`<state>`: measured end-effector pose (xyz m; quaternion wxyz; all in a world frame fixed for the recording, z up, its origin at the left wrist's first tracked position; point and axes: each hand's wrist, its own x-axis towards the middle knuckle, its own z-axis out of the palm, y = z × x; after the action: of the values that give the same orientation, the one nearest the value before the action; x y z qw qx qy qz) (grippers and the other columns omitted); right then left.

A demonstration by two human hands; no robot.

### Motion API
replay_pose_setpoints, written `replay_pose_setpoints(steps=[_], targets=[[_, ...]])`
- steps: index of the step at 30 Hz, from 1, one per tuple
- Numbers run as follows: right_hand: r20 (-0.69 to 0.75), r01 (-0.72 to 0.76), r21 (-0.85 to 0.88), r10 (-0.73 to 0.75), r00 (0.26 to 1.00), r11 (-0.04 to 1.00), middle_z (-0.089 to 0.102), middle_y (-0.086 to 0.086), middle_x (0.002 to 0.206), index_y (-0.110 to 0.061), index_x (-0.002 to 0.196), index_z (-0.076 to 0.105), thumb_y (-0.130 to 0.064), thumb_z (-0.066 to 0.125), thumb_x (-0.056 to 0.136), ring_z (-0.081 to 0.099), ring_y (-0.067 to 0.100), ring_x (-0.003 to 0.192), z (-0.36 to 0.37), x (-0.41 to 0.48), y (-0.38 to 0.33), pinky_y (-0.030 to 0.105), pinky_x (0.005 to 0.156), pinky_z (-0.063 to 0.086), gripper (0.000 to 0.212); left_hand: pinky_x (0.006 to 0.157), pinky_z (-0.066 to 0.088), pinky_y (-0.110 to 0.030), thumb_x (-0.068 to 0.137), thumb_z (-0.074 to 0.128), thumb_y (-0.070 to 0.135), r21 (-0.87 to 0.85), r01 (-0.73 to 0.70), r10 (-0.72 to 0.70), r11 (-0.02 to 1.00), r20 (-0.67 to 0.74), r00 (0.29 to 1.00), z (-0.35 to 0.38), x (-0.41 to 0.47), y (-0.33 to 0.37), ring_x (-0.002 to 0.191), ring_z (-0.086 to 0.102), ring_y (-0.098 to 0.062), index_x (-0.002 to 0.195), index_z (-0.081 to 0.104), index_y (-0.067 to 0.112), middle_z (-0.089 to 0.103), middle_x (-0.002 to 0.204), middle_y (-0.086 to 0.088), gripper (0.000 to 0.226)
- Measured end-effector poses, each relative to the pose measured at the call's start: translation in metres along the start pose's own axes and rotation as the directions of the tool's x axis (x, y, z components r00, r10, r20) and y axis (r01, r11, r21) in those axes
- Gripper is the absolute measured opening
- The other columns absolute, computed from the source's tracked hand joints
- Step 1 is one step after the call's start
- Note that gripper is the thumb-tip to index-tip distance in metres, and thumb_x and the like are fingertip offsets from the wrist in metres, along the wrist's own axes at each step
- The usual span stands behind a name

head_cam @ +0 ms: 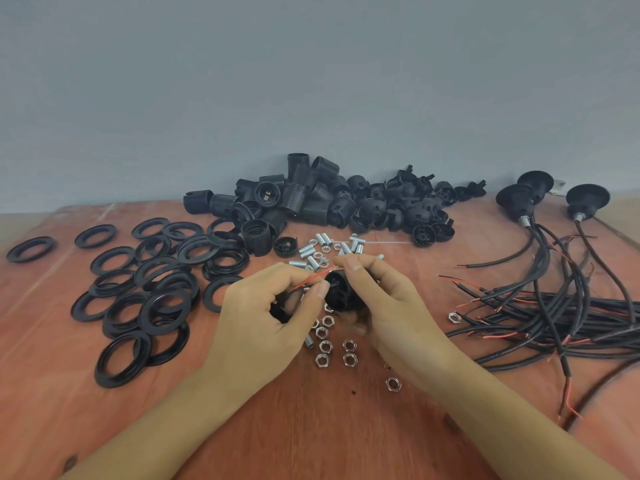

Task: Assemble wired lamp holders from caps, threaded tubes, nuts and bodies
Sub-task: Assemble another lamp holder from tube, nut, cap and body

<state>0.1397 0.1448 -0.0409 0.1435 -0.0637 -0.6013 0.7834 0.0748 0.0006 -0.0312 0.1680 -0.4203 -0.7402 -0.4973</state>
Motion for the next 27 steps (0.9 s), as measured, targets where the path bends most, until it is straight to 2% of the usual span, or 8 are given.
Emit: replay_pose_setpoints(steps=[5,8,11,15,20,22,24,27], targets=[[-0.021,0.076,-0.144,-0.08,0.997,0.987,0.057,-0.01,0.071,-0.017,0.1,0.061,-0.042,0.055,0.09,0.048,0.005,0.056,0.003,-0.003,0.002,0.016,0.051,0.042,0.028,0.055,0.038,-0.004,0.087,0.065,0.019,-0.048,0.014,-0.013,0.999,0.017,1.0,0.003,-0.003,-0.001,0.05,0.056,0.0,0.088,0.068,0.024,0.061,0.062,0.013,0.006],[0.025,0.189,-0.194,-0.188,0.982,0.963,0.057,-0.018,0.07,-0.022,0.098,0.055,-0.042,0.05,0.094,0.05,-0.001,0.061,0.005,-0.006,0.004,0.012,0.057,0.042,0.02,0.055,0.041,-0.006,0.087,0.065,0.02,-0.043,0.005,-0.006,0.999,-0.017,1.0,0.004,-0.003,-0.001,0.054,0.06,0.0,0.087,0.067,0.026,0.062,0.061,0.019,0.007],[0.054,0.244,-0.215,-0.238,0.97,0.946,0.059,-0.021,0.079,-0.029,0.102,0.053,-0.032,0.05,0.1,0.057,-0.002,0.071,0.006,-0.008,0.007,0.012,0.065,0.046,0.006,0.058,0.045,-0.009,0.088,0.064,0.017,-0.035,-0.001,-0.001,0.999,-0.044,0.999,0.004,-0.004,-0.001,0.061,0.064,-0.003,0.089,0.069,0.022,0.066,0.067,0.016,0.006],[0.04,0.291,-0.309,-0.293,0.955,0.905,0.061,-0.018,0.09,-0.034,0.104,0.052,-0.033,0.051,0.099,0.059,-0.001,0.079,0.007,-0.009,0.009,0.019,0.072,0.048,0.006,0.059,0.04,-0.004,0.089,0.062,0.015,-0.031,-0.005,0.003,1.0,-0.042,0.999,0.007,-0.006,-0.001,0.059,0.06,0.004,0.092,0.068,0.019,0.062,0.068,0.022,0.007],[0.042,0.302,-0.364,-0.308,0.95,0.881,0.058,-0.006,0.097,-0.028,0.106,0.052,-0.032,0.05,0.098,0.057,0.006,0.084,0.007,-0.009,0.007,0.03,0.079,0.049,0.009,0.062,0.041,-0.003,0.089,0.063,0.014,-0.003,-0.011,0.011,1.0,-0.042,0.999,0.008,-0.007,-0.002,0.065,0.061,0.005,0.093,0.071,0.015,0.063,0.073,0.026,0.009],[0.066,0.314,-0.411,-0.316,0.947,0.856,0.056,-0.001,0.103,-0.027,0.108,0.051,-0.037,0.048,0.096,0.055,0.006,0.087,0.007,-0.011,0.008,0.025,0.081,0.047,0.015,0.064,0.042,-0.004,0.088,0.064,0.013,-0.026,0.0,-0.001,1.0,-0.036,0.999,0.009,-0.007,-0.003,0.069,0.063,0.005,0.093,0.07,0.018,0.065,0.075,0.028,0.01],[0.089,0.322,-0.454,-0.317,0.944,0.831,0.053,0.002,0.106,-0.028,0.11,0.049,-0.032,0.047,0.098,0.054,0.006,0.087,0.007,-0.012,0.008,0.019,0.08,0.044,0.013,0.066,0.043,-0.004,0.087,0.065,0.012,-0.052,0.016,-0.017,0.999,-0.029,0.999,0.009,-0.006,-0.002,0.073,0.065,0.005,0.093,0.068,0.022,0.066,0.081,0.029,0.013],[0.11,0.312,-0.422,-0.294,0.95,0.851,0.054,0.001,0.107,-0.027,0.111,0.049,-0.023,0.045,0.102,0.055,0.006,0.091,0.006,-0.011,0.007,0.022,0.085,0.046,0.01,0.064,0.045,-0.009,0.088,0.064,0.017,-0.093,0.058,-0.062,0.994,-0.032,0.998,0.008,-0.007,-0.005,0.069,0.065,0.0,0.087,0.067,0.025,0.069,0.079,0.021,0.008]])
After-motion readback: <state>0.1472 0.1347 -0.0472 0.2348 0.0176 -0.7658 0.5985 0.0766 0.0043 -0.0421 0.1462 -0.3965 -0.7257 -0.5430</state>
